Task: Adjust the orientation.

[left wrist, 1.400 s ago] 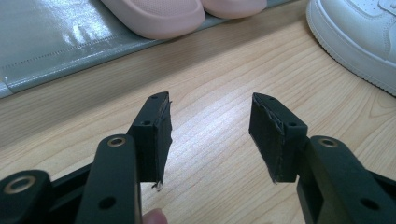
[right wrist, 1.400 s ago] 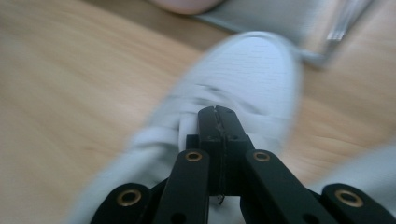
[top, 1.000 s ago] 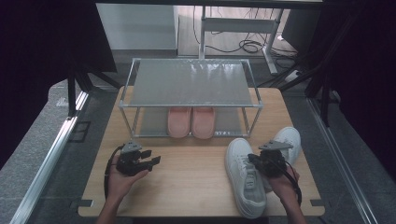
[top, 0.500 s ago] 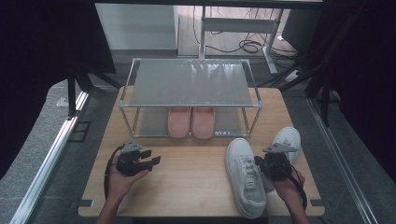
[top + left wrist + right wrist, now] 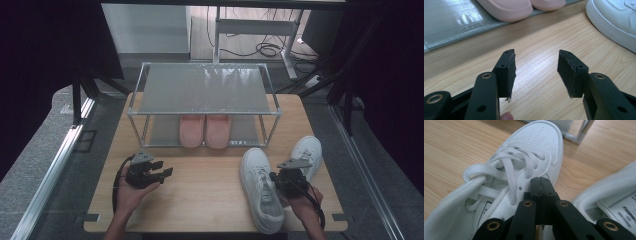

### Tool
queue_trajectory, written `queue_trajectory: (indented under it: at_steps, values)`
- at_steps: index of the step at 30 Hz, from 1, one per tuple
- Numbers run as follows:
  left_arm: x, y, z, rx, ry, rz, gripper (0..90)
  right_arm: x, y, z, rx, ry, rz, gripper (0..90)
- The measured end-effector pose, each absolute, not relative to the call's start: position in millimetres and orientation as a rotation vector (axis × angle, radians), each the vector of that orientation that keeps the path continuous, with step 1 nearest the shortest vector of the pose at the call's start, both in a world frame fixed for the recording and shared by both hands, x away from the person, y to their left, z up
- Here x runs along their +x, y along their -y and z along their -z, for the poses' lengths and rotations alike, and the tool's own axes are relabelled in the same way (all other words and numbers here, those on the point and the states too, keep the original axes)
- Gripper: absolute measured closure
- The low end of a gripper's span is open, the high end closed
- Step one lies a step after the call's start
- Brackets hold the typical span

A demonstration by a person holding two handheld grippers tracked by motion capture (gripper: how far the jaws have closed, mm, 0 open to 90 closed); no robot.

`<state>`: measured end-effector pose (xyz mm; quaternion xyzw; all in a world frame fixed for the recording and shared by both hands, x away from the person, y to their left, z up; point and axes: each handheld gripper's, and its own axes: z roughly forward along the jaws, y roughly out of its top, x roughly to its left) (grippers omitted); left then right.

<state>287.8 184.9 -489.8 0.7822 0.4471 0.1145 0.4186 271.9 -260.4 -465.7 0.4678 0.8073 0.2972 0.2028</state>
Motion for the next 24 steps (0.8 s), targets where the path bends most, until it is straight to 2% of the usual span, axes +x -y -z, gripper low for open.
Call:
queue_trajectory:
  at_steps: [24]
  values:
    - [288, -187, 490, 1.957, -1.125, -0.286, 49.3, 285, 215, 468, 1.139, -2.397, -0.936, 90.0]
